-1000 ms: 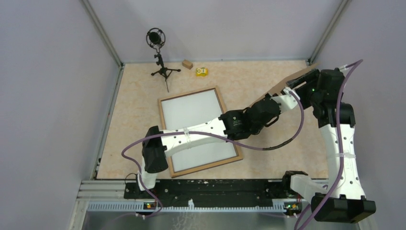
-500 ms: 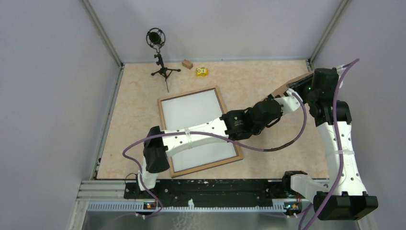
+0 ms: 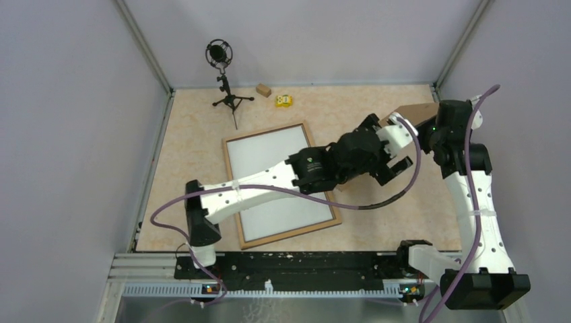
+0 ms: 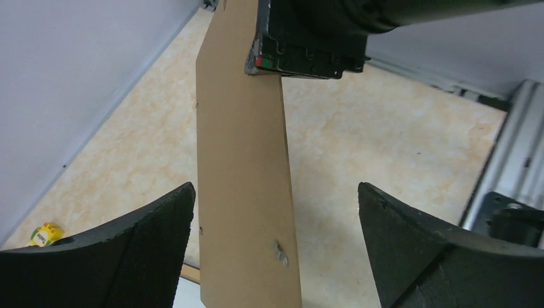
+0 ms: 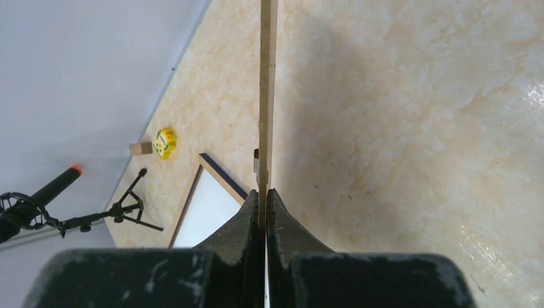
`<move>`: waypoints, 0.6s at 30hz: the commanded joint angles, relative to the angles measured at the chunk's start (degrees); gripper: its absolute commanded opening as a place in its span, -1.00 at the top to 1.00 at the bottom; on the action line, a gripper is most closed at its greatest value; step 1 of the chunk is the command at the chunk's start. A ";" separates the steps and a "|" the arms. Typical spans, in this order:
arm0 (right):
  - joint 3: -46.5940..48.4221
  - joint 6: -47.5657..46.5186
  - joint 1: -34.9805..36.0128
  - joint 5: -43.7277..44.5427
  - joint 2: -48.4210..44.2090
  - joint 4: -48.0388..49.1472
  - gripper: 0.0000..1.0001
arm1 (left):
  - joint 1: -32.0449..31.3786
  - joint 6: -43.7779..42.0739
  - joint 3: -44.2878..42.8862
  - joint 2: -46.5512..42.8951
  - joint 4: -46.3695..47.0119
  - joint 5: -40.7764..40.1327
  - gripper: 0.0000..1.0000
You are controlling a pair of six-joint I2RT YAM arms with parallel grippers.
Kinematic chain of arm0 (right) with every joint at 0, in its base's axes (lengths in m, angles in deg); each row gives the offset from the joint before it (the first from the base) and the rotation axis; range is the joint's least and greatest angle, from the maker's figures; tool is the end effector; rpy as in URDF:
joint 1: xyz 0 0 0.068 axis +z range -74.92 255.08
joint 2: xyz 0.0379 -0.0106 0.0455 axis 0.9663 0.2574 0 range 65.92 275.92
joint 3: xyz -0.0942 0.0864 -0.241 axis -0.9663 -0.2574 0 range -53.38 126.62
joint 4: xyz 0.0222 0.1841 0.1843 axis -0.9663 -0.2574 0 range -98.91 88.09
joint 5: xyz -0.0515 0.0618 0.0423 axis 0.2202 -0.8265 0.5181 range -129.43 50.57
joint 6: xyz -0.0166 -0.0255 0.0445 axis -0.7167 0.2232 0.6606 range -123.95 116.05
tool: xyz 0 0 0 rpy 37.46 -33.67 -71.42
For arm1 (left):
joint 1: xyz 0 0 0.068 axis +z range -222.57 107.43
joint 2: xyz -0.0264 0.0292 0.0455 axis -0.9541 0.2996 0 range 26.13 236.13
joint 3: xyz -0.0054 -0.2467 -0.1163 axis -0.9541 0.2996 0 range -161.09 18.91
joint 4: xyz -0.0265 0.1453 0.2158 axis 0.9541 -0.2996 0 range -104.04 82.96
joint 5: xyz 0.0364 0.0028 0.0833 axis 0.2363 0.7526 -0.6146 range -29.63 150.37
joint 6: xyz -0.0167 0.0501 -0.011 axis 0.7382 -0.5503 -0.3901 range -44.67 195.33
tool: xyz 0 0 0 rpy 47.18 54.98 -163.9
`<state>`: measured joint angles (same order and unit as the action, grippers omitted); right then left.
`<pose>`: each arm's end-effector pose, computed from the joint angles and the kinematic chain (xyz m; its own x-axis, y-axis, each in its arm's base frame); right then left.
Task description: Put the photo into the frame
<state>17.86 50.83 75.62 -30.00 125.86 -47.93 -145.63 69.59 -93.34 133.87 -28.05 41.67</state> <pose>0.2060 -0.0038 0.3867 -0.2259 0.8039 -0.5503 0.5376 0.5739 0.6177 0.1401 -0.4207 0.4134 -0.0007 0.3274 -0.9449 0.8209 0.5398 0.1865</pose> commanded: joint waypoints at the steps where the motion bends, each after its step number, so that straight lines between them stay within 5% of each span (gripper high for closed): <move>1: 4.14 -7.76 -2.73 -3.01 -1.58 7.42 1.00 | 0.43 5.07 0.22 -12.99 -4.24 4.40 -0.98; 4: 5.21 -15.59 -4.96 -8.91 -0.99 11.54 1.00 | 4.38 8.13 1.39 -17.86 -8.53 7.20 -0.97; 9: 10.69 -27.80 -5.02 -21.44 2.56 14.75 1.00 | 20.94 13.57 7.47 -24.77 -12.39 17.24 -0.97; 18: 17.34 -27.31 -5.02 -39.08 9.55 15.92 1.00 | 32.71 15.62 17.15 -31.89 -9.18 5.92 -0.98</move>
<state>31.28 23.12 70.72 -57.71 133.77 -38.64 -115.00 82.68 -78.69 104.50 -38.74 51.79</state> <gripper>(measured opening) 0.012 0.987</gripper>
